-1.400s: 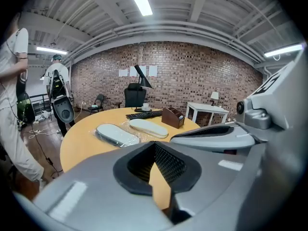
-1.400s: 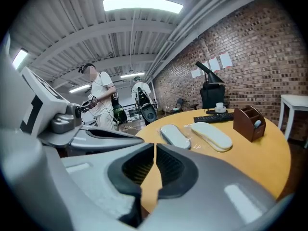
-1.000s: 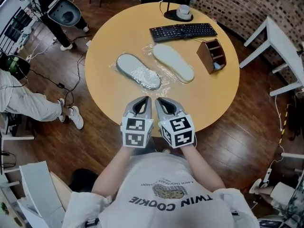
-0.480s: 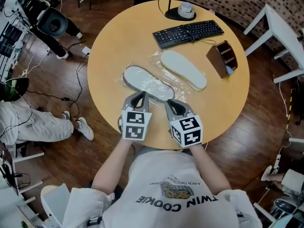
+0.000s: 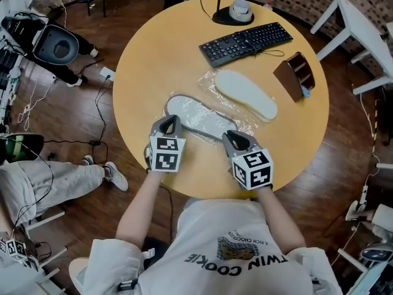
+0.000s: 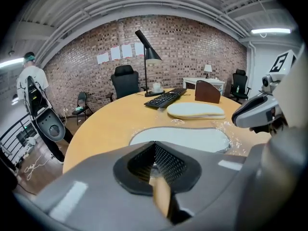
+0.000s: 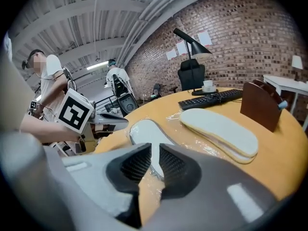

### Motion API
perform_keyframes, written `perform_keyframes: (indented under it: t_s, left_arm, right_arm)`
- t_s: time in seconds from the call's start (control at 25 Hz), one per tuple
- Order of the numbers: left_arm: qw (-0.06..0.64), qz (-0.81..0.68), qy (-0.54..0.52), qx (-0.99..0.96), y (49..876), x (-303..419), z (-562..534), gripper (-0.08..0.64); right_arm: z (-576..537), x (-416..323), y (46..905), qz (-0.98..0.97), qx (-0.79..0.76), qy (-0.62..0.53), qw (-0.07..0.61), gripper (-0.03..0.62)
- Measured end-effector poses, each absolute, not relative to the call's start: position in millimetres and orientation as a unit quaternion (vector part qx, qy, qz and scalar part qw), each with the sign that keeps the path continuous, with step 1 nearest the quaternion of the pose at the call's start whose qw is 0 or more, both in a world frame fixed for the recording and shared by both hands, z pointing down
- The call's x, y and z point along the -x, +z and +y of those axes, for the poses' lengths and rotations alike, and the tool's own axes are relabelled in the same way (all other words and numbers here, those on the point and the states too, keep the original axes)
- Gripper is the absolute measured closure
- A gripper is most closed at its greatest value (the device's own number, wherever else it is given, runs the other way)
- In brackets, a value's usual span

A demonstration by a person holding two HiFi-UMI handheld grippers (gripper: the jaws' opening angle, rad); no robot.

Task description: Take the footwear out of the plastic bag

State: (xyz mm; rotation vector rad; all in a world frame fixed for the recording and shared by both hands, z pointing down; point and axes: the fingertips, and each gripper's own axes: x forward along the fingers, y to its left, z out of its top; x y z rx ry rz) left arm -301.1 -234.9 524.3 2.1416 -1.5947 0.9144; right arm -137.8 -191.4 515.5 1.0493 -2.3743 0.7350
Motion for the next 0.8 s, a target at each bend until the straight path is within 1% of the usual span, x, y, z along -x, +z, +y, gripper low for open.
perform_keyframes:
  t_s: [0.28,0.48,0.8]
  left_arm:
    - [0.16,-0.55,0.352,-0.741,551.2,338.3,-253.6,0.554]
    - [0.149,-0.544,0.38,-0.733,562.6,361.6,-261.8,0.554]
    - [0.15,-0.518,0.424,-0.728,587.6,369.1,-259.8,0.554]
  right_arm:
    - [-199.6,125.8,532.2,-0.839,-0.395,0.295,0.23,0.517]
    - [-199.7,104.5,544.9,-0.819,-0.413,0.334,0.215,0.514]
    - [-193.4,67.2,559.3,-0.785,-0.438,0.4,0.179,0.514]
